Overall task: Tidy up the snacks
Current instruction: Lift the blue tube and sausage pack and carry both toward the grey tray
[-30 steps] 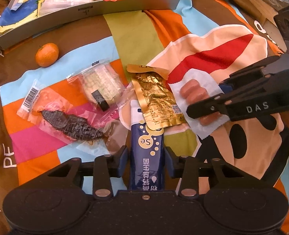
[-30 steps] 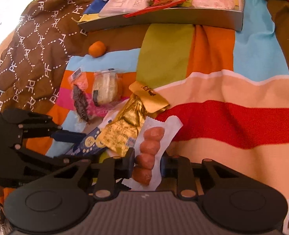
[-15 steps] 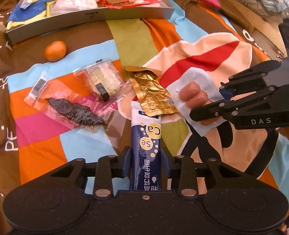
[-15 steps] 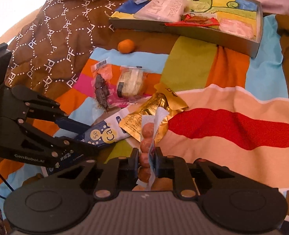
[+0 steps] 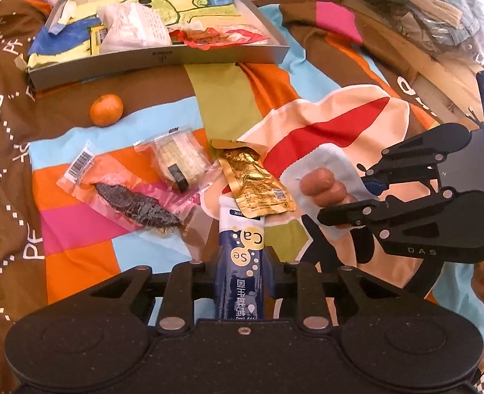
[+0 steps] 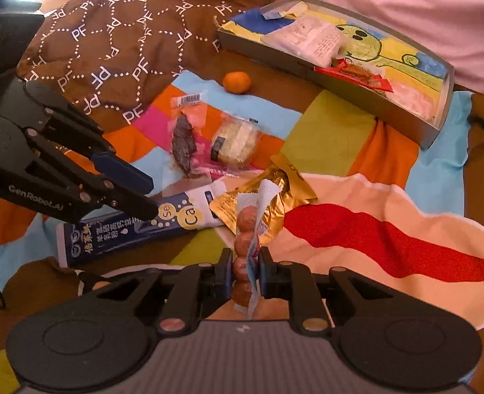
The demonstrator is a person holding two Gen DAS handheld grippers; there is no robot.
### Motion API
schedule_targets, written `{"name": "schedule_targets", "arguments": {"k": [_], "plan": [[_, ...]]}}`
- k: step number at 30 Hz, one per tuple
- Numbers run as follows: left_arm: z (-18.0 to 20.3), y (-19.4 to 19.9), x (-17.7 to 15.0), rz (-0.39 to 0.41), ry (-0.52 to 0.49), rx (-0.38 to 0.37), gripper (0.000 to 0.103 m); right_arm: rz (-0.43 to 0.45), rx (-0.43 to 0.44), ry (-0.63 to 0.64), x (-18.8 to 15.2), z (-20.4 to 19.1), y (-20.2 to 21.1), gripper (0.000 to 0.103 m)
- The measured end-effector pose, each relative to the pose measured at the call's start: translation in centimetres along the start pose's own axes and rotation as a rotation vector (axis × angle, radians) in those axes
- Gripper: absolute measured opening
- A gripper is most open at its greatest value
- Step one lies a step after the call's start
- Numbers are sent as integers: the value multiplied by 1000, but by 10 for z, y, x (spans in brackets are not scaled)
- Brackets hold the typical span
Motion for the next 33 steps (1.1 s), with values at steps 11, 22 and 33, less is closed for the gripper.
{"name": "schedule_targets", "arguments": {"k": [11, 22, 33], "plan": [[-1, 1, -1, -6, -13, 6, 22, 6, 9, -11, 1, 1, 3, 18], [3, -29, -5, -112, -107, 32, 50, 26, 8, -37, 8, 8, -1, 18], [1, -34, -1, -127, -102, 48, 32, 53, 2, -53, 15, 15, -1, 18]]}}
Point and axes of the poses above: each gripper's, at about its wrist camera, not at the fingertips, and y roughly against the way its jaws point, z to its right, x to its top, the point moved 3 cm from there along -y, roughly the way its jaws point, and after that the axes turned 3 degrees about -x, right-handed, at the moved point
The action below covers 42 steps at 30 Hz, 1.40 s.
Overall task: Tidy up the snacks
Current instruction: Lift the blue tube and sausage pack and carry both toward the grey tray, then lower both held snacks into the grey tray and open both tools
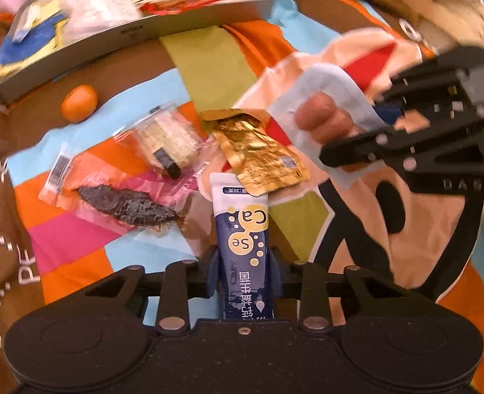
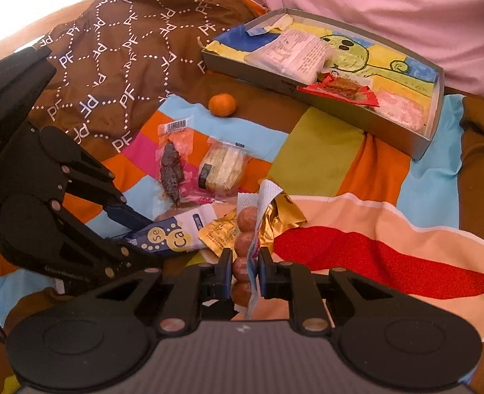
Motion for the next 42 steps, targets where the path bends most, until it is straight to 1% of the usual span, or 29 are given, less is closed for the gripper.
{"name": "schedule_targets", "arguments": {"k": [4, 7, 8, 10, 12, 14, 19, 23, 29, 33, 38, 42], "plan": [[-14, 11, 1, 47, 67, -12, 32, 19, -7, -9, 3, 4, 4, 18], [-21, 28, 4, 126, 120, -42, 32, 38, -14, -18, 7, 8, 8, 18], [-23, 37, 6, 169, 135, -48, 32, 45, -16, -20, 8, 9, 9, 18], [-22, 54, 11, 251, 130, -49, 32, 64, -20, -22, 11, 11, 12, 18], [-18, 67, 19, 317, 100, -41, 32, 85, -20, -27, 15, 13, 17, 18], [-15, 77, 27, 354, 88, -45, 32, 102, -23, -33, 20, 16, 19, 18], [-24, 91, 50, 413, 159, -90, 32, 142, -31, -48, 34, 23, 27, 18], [-31, 95, 67, 447, 181, -84, 32, 179, -38, -62, 44, 30, 33, 18], [-42, 99, 88, 495, 185, -42, 32, 257, -52, -93, 63, 42, 45, 18], [-53, 96, 112, 527, 202, -11, 32, 305, -75, -123, 80, 54, 47, 18], [-76, 81, 146, 561, 273, 53, 32, 340, -121, -178, 102, 79, 37, 18], [-87, 63, 173, 582, 291, 82, 32, 346, -157, -211, 115, 99, 19, 18]]}}
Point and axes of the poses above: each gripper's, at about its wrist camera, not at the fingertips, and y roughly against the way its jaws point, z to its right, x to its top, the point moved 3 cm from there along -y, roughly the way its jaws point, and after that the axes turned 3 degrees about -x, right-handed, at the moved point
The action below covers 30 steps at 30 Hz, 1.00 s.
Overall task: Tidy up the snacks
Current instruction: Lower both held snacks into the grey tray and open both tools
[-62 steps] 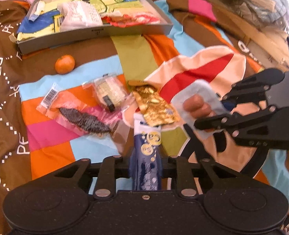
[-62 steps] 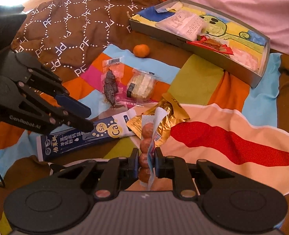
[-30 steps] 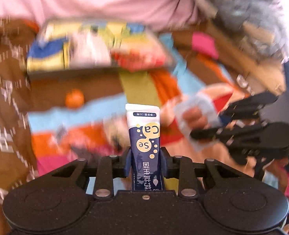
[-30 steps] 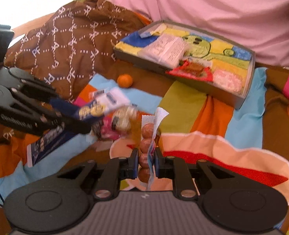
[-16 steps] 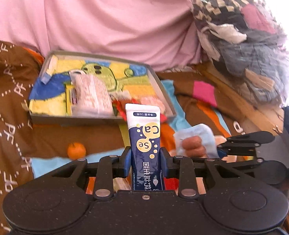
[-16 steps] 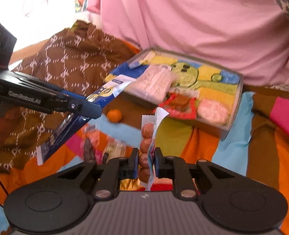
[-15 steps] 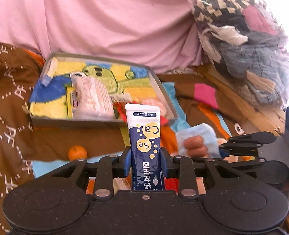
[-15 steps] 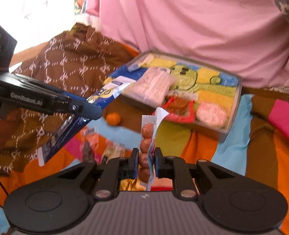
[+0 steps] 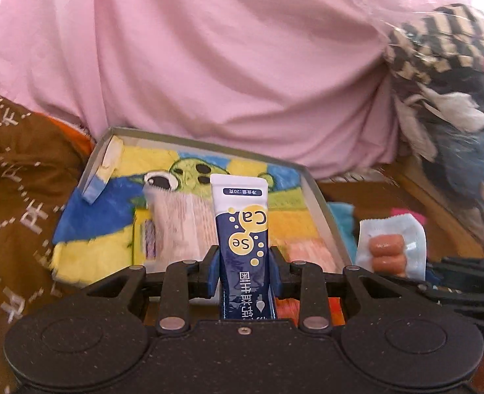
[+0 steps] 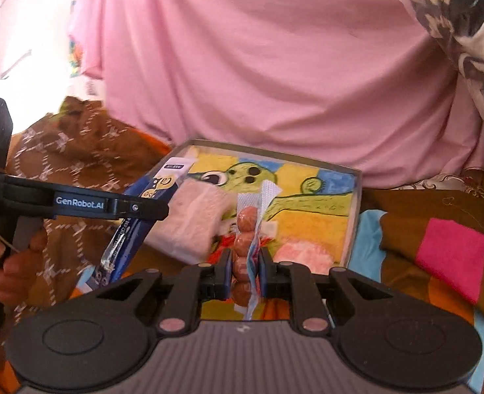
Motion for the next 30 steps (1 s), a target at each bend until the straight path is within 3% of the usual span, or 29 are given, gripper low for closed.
{"name": "schedule_targets", "arguments": {"k": [13, 18, 26, 30], "plan": [[10, -94, 31, 21, 16, 47, 33, -22, -20, -167, 10, 39, -78, 18], [5, -106, 27, 11, 18, 71, 33, -49, -49, -199, 4, 49, -93, 18], [2, -117, 21, -15, 9, 87, 33, -61, -26, -229, 2, 56, -101, 20], [3, -121, 18, -21, 29, 89, 34, -52, -49, -193, 2, 52, -99, 31]]}}
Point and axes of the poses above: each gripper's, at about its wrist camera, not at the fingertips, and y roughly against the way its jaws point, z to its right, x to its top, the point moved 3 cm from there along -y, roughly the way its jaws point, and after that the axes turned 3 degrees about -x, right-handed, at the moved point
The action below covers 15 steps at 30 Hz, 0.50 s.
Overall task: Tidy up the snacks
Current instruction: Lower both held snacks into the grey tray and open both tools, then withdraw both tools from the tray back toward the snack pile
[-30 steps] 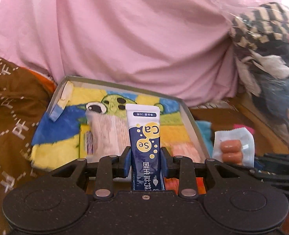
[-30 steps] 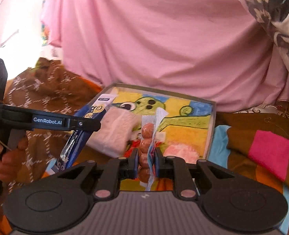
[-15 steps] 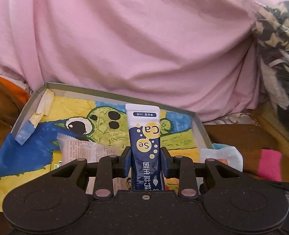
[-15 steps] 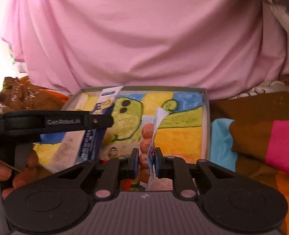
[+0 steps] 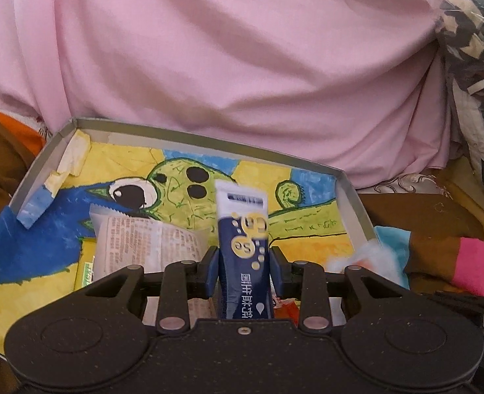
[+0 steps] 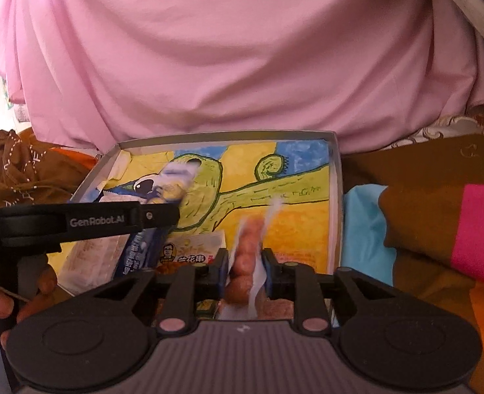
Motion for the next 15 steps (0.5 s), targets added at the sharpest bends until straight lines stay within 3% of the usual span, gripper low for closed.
{"name": "schedule_targets", "arguments": {"k": [2, 4, 13, 15], "plan": [[0, 0, 0, 3, 4, 1, 34, 9, -20, 9, 1, 0, 1, 39], [3, 1, 0, 5, -9, 1, 41, 16, -22, 13, 1, 1, 4, 53], [4, 23, 8, 53, -14, 3, 63, 79, -56, 33, 4, 2, 28, 87], [4, 31, 10, 67, -18, 4, 68, 96, -71, 41, 5, -1, 35, 90]]}}
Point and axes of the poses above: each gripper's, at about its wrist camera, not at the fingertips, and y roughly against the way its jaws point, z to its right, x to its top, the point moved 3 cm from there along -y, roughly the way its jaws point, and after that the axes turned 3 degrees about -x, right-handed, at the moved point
